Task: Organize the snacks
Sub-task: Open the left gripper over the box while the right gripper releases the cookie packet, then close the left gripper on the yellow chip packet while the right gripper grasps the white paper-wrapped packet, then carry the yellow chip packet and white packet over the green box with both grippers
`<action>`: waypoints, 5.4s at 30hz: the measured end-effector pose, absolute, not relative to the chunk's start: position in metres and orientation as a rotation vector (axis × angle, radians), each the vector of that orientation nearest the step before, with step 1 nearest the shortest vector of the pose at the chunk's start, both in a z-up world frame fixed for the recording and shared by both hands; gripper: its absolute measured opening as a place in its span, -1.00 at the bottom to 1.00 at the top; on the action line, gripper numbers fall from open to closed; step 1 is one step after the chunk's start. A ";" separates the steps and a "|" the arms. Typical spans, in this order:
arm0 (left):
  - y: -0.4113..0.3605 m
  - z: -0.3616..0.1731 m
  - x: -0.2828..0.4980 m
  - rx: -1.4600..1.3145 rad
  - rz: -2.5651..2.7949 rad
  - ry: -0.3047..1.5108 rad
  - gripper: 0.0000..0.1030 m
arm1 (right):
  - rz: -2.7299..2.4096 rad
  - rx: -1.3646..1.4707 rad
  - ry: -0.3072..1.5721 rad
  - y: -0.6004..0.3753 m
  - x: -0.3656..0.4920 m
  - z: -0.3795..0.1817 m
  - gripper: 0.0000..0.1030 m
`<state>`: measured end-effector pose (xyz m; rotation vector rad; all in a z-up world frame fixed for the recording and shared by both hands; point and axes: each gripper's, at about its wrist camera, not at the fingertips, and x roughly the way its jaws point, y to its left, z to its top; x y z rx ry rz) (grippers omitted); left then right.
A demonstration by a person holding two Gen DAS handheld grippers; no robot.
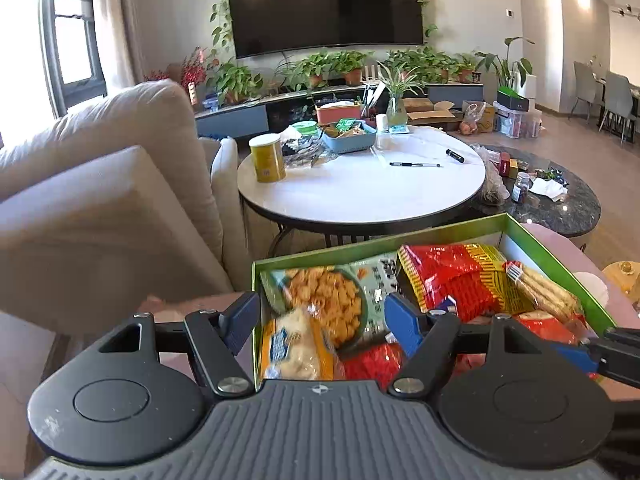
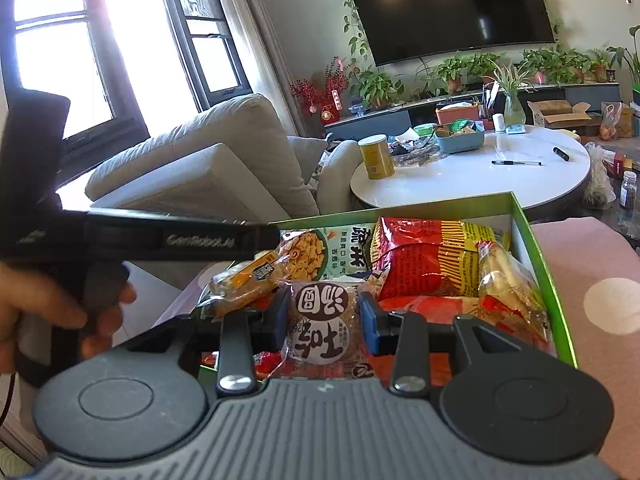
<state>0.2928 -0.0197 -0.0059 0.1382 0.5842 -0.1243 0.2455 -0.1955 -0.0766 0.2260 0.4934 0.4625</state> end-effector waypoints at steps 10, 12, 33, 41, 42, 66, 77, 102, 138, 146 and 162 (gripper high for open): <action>-0.004 -0.013 0.260 0.117 -0.097 0.609 0.33 | 0.429 0.251 0.428 -0.202 0.238 -0.075 0.48; -0.002 -0.013 0.249 0.111 -0.108 0.611 0.34 | 0.422 0.238 0.420 -0.203 0.236 -0.072 0.48; -0.066 -0.090 0.196 0.109 -0.265 0.809 0.56 | 0.370 0.185 0.494 -0.239 0.165 -0.068 0.48; -0.056 -0.083 0.179 0.097 -0.219 0.755 -0.02 | 0.340 0.183 0.552 -0.244 0.144 -0.081 0.48; -0.053 -0.082 0.175 0.087 -0.210 0.746 -0.02 | 0.337 0.187 0.559 -0.244 0.142 -0.083 0.48; -0.014 -0.047 0.060 -0.041 -0.192 0.591 -0.02 | 0.146 0.208 0.661 -0.238 0.082 -0.106 0.49; -0.011 -0.045 0.040 -0.054 -0.202 0.571 -0.02 | 0.093 0.199 0.690 -0.229 0.076 -0.116 0.55; -0.016 -0.057 0.038 -0.043 -0.219 0.604 -0.02 | -0.009 0.142 0.703 -0.225 0.085 -0.131 0.54; -0.022 -0.056 0.039 -0.041 -0.225 0.605 -0.02 | 0.179 0.175 0.573 -0.219 0.076 -0.102 0.53; -0.024 -0.053 0.046 -0.042 -0.220 0.602 -0.02 | 0.199 0.178 0.551 -0.222 0.084 -0.097 0.53; -0.039 -0.036 0.071 -0.004 -0.214 0.570 -0.01 | 0.235 0.194 0.513 -0.232 0.109 -0.086 0.53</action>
